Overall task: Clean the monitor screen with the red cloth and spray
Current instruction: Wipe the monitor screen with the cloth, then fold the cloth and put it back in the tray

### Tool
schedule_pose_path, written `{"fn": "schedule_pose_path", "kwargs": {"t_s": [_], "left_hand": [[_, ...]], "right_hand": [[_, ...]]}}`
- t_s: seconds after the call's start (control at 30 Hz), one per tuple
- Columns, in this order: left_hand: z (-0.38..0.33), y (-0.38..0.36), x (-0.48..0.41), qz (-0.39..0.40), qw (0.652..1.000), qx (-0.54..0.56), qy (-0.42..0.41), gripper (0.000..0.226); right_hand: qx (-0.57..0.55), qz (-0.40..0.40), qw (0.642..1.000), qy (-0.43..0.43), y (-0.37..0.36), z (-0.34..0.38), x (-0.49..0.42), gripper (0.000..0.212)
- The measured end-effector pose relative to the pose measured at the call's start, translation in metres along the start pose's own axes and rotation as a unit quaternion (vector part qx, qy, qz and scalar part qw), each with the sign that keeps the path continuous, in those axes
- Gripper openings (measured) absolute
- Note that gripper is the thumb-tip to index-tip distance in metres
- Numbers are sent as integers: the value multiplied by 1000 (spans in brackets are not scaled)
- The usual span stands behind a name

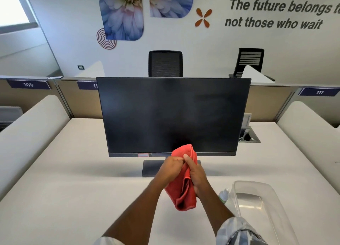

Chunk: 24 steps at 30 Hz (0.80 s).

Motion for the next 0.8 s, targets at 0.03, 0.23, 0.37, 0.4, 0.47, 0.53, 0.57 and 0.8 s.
{"fn": "schedule_pose_path", "kwargs": {"t_s": [0.03, 0.23, 0.37, 0.4, 0.47, 0.53, 0.57, 0.8], "left_hand": [[2, 0, 0, 8, 1000, 13, 9, 33], [9, 23, 1, -115, 993, 11, 31, 30], [15, 11, 1, -17, 991, 104, 77, 55], [13, 12, 0, -22, 992, 105, 69, 51], [6, 19, 1, -67, 994, 78, 37, 43], [-3, 23, 3, -102, 993, 57, 2, 41], [-6, 24, 4, -108, 993, 53, -14, 40], [-20, 10, 12, -85, 990, 74, -79, 20]], "right_hand": [[-9, 6, 1000, -11, 2, 0, 0, 22], [-5, 22, 999, -46, 10, 9, 2, 11], [-45, 17, 997, -53, 10, 18, 3, 10], [-46, 15, 997, -55, 10, 21, 4, 9], [-41, 23, 998, -40, 11, 29, 6, 12], [-10, 58, 998, -17, 10, 38, 11, 16], [16, 74, 997, -9, 11, 42, 12, 18], [117, 46, 992, 29, 37, 67, 22, 38]]}}
Point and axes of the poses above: each hand's wrist, its own x-axis away from the middle knuckle, its own y-axis out of the back of the hand, z = x × y, the point moved 8 cm from there along -x, towards the middle knuckle, and after that the axes turned 10 degrees about y, right-handed, at the moved point
